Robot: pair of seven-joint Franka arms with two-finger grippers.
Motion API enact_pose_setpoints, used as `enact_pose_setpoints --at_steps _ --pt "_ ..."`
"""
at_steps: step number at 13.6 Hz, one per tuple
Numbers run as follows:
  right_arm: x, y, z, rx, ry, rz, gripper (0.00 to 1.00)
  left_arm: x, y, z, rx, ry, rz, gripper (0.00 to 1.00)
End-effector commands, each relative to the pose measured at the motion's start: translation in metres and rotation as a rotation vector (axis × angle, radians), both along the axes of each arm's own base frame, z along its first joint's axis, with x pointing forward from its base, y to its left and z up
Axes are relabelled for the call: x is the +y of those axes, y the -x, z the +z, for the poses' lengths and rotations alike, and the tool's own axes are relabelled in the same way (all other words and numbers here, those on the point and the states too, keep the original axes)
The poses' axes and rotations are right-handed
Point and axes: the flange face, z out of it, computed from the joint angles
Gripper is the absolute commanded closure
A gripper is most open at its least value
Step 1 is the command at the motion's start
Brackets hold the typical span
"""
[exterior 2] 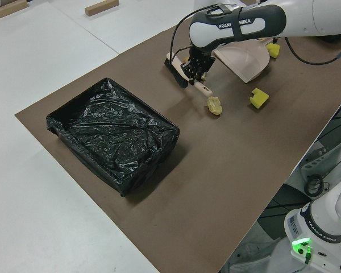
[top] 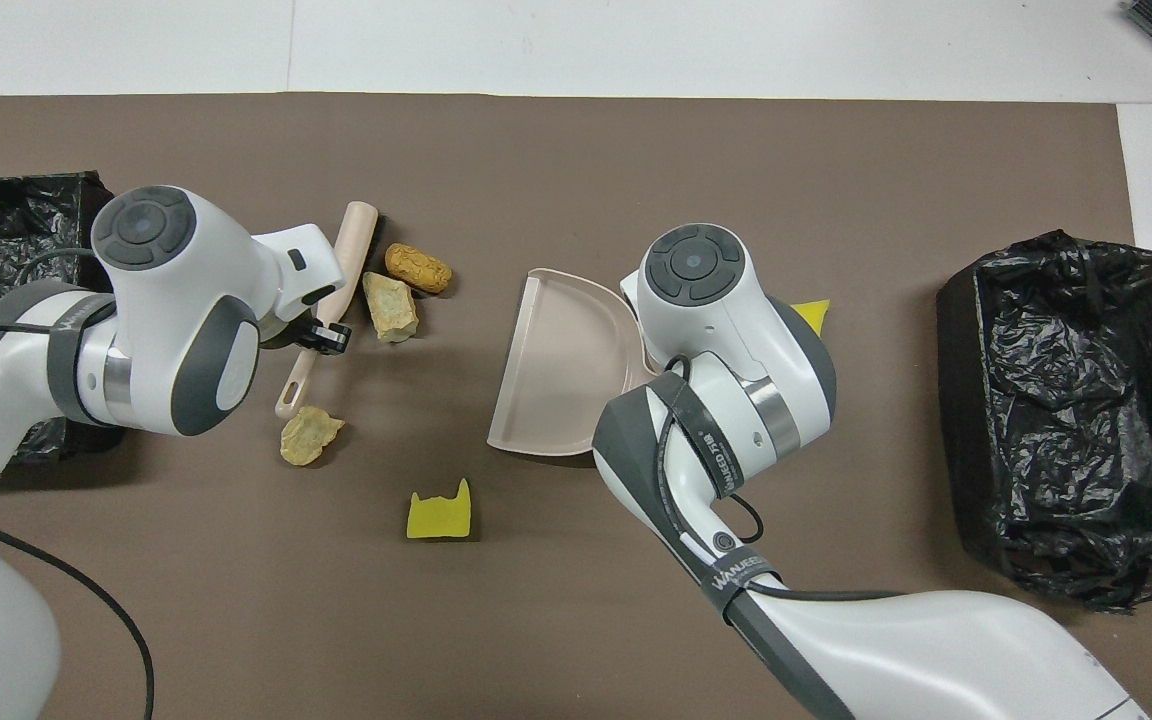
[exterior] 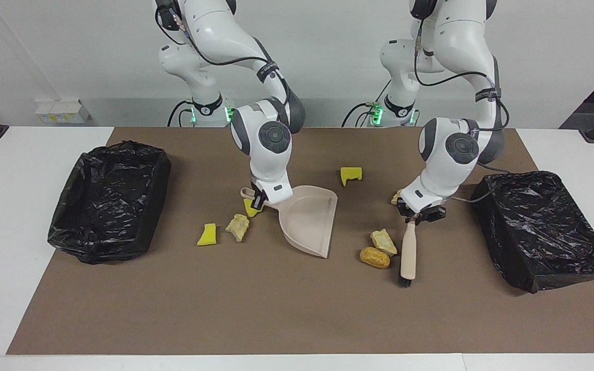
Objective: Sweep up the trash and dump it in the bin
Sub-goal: 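Sweep the bread chunks into the dustpan with the left gripper's brush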
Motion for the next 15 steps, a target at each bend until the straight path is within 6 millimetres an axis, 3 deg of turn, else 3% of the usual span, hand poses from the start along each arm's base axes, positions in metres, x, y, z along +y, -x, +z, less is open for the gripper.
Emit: enact_pose_setpoints --at_steps 1,4,8,11,14,15 --pt "0.000 0.002 -0.002 -0.008 -0.024 -0.004 1.00 -0.049 0.026 0.001 0.026 -0.005 -0.064 1.00" --pt "0.000 0.002 -0.001 -0.010 -0.025 -0.006 1.00 -0.111 0.070 0.006 0.112 -0.030 -0.091 1.00" --pt "0.000 0.002 -0.001 -0.010 -0.025 -0.006 1.00 -0.174 0.119 0.033 0.152 0.021 0.000 1.00" --pt "-0.001 0.003 -0.002 -0.008 -0.022 -0.013 1.00 -0.165 0.124 0.057 0.155 0.011 0.080 1.00" --pt "0.000 0.003 -0.001 -0.010 -0.023 -0.013 1.00 -0.136 0.124 0.081 0.190 -0.020 0.201 1.00" --pt "0.000 0.003 -0.001 -0.009 -0.023 -0.012 1.00 -0.127 0.121 0.080 0.200 -0.033 0.270 1.00"
